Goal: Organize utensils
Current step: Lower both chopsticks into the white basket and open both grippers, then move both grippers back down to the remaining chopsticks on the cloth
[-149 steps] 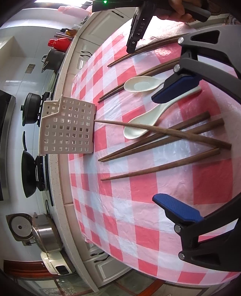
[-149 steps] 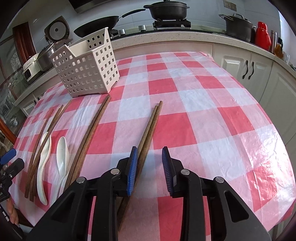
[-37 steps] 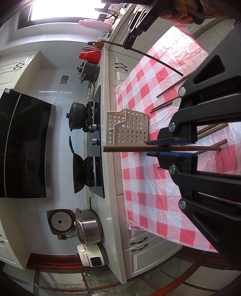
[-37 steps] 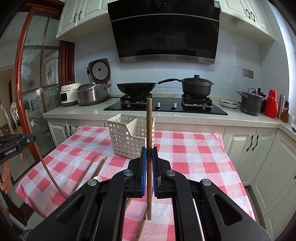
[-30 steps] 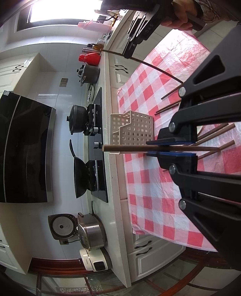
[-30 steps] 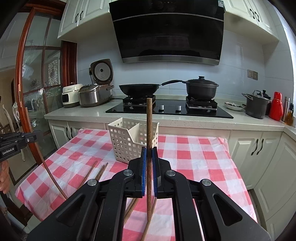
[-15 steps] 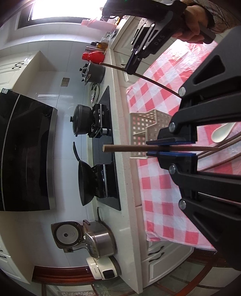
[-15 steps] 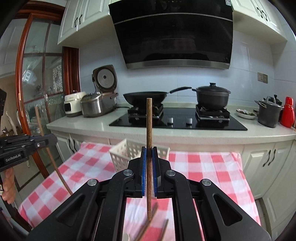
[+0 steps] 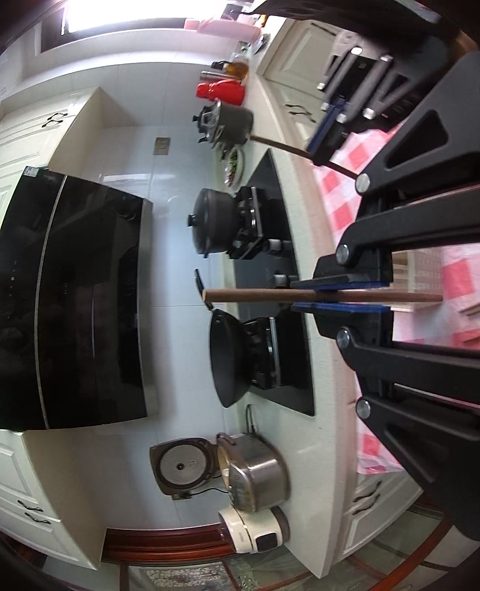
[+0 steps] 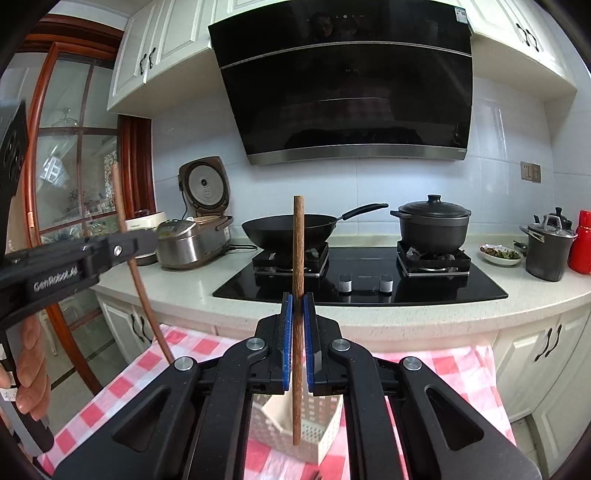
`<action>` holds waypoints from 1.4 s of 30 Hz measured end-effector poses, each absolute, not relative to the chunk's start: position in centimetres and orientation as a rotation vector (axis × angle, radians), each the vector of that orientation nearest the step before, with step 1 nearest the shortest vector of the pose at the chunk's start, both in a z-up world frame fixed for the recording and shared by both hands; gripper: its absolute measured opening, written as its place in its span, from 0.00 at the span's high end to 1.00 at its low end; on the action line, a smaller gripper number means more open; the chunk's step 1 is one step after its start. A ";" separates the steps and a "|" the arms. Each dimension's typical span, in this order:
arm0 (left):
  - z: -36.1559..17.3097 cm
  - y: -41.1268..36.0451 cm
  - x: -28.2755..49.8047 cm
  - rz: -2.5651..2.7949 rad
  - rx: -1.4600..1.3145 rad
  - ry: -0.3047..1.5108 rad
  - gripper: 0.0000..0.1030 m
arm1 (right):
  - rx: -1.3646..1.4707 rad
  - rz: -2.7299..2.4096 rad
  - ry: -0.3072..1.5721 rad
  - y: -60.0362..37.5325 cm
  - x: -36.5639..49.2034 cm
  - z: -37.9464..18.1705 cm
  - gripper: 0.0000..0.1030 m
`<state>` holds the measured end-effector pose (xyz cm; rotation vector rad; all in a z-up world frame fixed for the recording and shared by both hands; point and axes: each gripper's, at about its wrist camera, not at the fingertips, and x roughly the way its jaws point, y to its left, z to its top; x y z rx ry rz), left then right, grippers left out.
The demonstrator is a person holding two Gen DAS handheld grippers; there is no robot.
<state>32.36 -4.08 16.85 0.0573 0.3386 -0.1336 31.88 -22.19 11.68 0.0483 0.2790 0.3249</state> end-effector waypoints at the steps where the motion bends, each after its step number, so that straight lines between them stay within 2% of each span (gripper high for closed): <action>1: 17.1 -4.5 33.3 -0.129 0.055 0.332 0.94 | 0.055 0.320 0.278 -22.2 32.5 11.8 0.94; 11: 16.9 -4.8 39.1 -0.100 0.007 0.309 0.94 | 0.142 0.311 0.281 -23.3 36.6 12.5 0.94; 20: 17.3 -5.7 39.8 -0.088 0.054 0.305 0.94 | 0.112 0.316 0.317 -22.4 37.5 10.8 0.94; 33: 6.4 -3.7 43.7 -0.066 -0.006 0.543 0.94 | -0.001 0.309 0.470 -19.7 39.2 6.2 0.92; 34: 5.9 -3.4 43.7 -0.063 -0.003 0.552 0.90 | 0.002 0.308 0.476 -19.9 39.2 6.0 0.90; 41: 4.3 0.2 41.0 -0.039 -0.078 0.529 0.48 | 0.047 0.291 0.508 -22.5 38.7 4.6 0.88; 42: 4.1 0.6 40.3 -0.035 -0.082 0.525 0.46 | 0.056 0.286 0.519 -23.0 38.5 4.2 0.87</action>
